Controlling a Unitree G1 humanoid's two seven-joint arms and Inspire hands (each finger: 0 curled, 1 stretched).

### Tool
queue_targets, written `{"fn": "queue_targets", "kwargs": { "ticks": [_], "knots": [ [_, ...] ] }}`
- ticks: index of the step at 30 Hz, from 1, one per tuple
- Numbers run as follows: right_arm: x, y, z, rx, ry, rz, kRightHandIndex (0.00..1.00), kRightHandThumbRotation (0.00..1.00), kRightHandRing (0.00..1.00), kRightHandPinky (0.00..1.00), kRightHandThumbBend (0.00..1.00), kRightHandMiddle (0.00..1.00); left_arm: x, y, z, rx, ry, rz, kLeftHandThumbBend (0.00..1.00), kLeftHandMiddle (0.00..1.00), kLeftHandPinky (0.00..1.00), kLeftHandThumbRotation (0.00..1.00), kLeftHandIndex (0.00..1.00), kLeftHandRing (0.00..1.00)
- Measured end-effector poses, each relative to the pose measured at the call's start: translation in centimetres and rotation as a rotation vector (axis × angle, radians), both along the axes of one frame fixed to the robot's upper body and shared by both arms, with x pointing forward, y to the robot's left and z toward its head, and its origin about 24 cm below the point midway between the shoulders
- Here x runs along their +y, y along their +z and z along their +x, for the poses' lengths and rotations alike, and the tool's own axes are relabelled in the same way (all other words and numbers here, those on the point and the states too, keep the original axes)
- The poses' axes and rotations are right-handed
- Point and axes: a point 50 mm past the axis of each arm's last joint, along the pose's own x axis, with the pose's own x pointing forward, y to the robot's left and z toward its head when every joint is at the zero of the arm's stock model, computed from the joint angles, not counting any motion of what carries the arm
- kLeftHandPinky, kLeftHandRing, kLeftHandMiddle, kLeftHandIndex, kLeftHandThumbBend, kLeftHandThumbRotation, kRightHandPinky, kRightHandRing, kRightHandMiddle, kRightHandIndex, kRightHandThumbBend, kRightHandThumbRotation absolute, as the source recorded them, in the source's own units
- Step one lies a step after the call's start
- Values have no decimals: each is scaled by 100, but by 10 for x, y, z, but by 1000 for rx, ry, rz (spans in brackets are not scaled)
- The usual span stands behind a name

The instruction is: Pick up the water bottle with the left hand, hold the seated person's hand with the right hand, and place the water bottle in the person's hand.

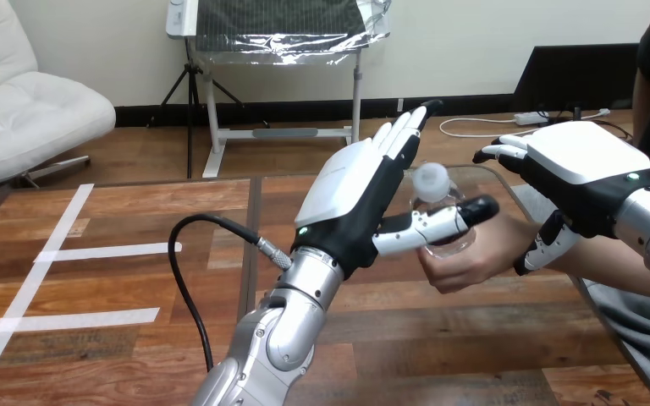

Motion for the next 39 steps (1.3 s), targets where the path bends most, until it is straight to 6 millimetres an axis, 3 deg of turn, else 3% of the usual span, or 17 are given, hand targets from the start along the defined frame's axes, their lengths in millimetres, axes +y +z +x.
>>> {"fn": "queue_targets", "kwargs": {
  "ticks": [11, 17, 24, 31, 39],
  "knots": [
    [0, -2, -4, 12, 15, 61, 87, 4, 91, 81, 84, 93, 2, 4, -4, -6, 2, -39, 80, 100, 100, 100, 100, 100],
    [0, -1, -13, -1, 23, 160, 85, 3, 89, 80, 78, 90, 6, 3, -12, 5, 12, -105, 73, 99, 99, 100, 99, 98],
    [4, 0, -27, -71, 34, 298, 83, 3, 86, 75, 68, 88, 14, -1, -26, 10, 49, -195, 65, 96, 87, 100, 96, 94],
    [14, -2, -43, -130, 38, 420, 82, 4, 85, 73, 57, 87, 23, -8, -43, 14, 79, -293, 56, 93, 83, 99, 92, 91],
    [33, -9, -61, -200, 65, 576, 78, 1, 81, 71, 51, 83, 34, -16, -64, 12, 126, -395, 52, 90, 83, 97, 89, 88]
  ]
}}
